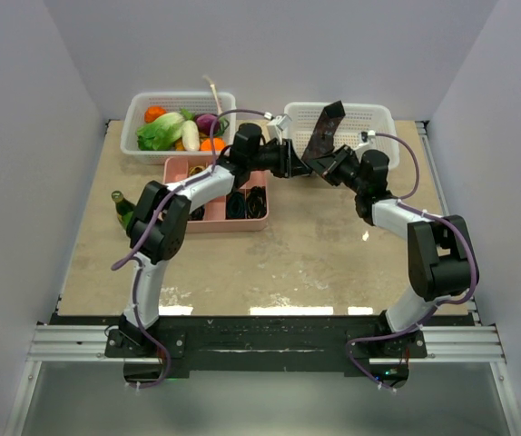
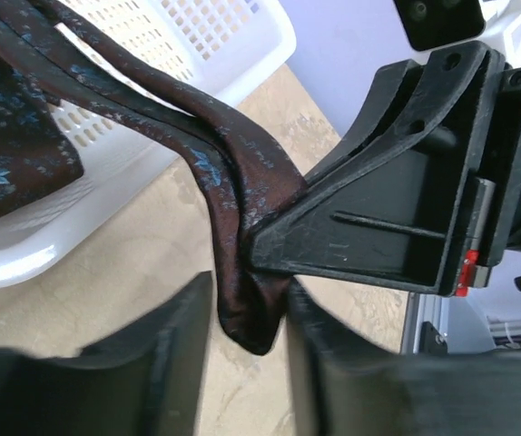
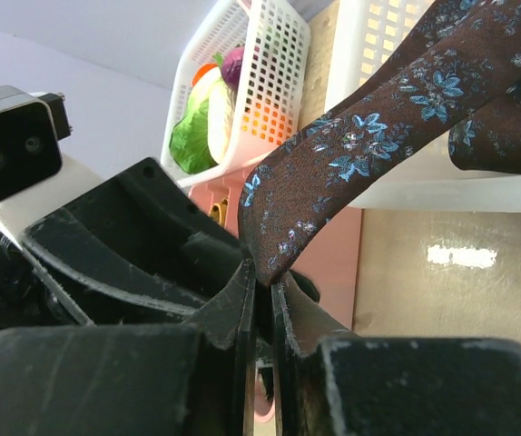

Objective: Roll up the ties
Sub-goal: Pick up the tie from the bin, then place the tie at the center of the board.

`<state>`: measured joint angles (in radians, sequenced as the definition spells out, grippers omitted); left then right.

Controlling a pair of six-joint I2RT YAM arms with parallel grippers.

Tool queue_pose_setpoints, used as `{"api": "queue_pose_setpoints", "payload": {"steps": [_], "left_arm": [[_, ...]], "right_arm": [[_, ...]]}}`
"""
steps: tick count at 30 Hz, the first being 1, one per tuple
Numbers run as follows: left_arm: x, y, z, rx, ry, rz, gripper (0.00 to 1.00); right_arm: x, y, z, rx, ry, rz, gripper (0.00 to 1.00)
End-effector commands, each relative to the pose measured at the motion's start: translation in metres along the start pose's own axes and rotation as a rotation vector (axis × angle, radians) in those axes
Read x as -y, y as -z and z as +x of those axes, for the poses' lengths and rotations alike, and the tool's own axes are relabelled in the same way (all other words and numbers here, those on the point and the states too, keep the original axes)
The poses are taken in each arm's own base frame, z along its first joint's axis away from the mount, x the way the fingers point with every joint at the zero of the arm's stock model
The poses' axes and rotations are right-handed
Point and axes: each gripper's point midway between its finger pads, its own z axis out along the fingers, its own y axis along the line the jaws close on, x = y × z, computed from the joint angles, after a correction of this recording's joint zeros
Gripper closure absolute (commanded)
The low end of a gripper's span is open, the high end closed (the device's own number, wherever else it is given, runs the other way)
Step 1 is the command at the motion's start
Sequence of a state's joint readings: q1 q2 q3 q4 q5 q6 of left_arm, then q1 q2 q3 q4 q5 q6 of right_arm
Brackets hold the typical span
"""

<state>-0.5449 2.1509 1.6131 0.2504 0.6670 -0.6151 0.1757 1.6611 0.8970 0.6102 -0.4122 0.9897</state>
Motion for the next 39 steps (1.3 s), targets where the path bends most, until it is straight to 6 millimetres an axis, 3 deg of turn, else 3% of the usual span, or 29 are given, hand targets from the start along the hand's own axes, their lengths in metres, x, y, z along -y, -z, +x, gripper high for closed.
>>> {"api": "queue_pose_setpoints", "payload": {"steps": [1,3,4,6,10,16,21,23,28,32,33,34,35,37,39], "left_arm": [[0.019,-0.003,-0.027,0.052,-0.052,0.039,0.81],[0.024,0.001,-0.035,0.071,-0.065,0.038,0.98],[0.026,0.003,-0.038,0.079,-0.072,0.036,1.0],[0.037,0.01,-0.049,0.105,-0.099,0.044,1.0],[0.051,0.03,-0.076,0.157,-0.148,0.043,1.0],[0.089,0.069,-0.128,0.226,-0.225,0.109,1.0],[0.159,0.106,-0.163,0.259,-0.377,0.207,1.0],[0.192,0.13,-0.163,0.258,-0.437,0.251,1.0],[0.234,0.185,-0.149,0.275,-0.582,0.222,1.0],[0.262,0.235,-0.113,0.27,-0.622,0.199,1.0],[0.265,0.241,-0.106,0.271,-0.631,0.199,1.0],[0.255,0.241,-0.093,0.252,-0.607,0.185,1.0],[0.266,0.255,-0.087,0.271,-0.621,0.187,1.0],[0.255,0.256,-0.067,0.245,-0.584,0.172,1.0],[0.257,0.264,-0.057,0.247,-0.573,0.169,1.0]], "right_arm": [[-0.029,0.004,-0.01,0.015,0.02,-0.094,0.91],[-0.033,0.006,-0.01,0.013,0.027,-0.107,0.83],[-0.035,0.007,-0.011,0.016,0.031,-0.112,0.71],[-0.038,0.009,-0.014,0.025,0.045,-0.108,0.52],[-0.051,0.022,-0.03,0.082,0.102,-0.086,0.28],[-0.053,0.042,-0.051,0.145,0.158,0.007,0.11],[-0.052,0.058,-0.056,0.161,0.16,0.042,0.02],[-0.053,0.062,-0.054,0.153,0.165,0.04,0.01],[-0.048,0.067,-0.037,0.095,0.152,0.038,0.01],[-0.036,0.071,-0.024,0.06,0.14,0.055,0.01],[-0.029,0.073,-0.019,0.052,0.133,0.067,0.01],[-0.027,0.073,-0.016,0.045,0.131,0.069,0.01],[-0.022,0.074,-0.012,0.038,0.118,0.079,0.01],[-0.019,0.074,-0.007,0.027,0.101,0.079,0.01],[-0.014,0.073,-0.001,0.019,0.065,0.077,0.01]]}}
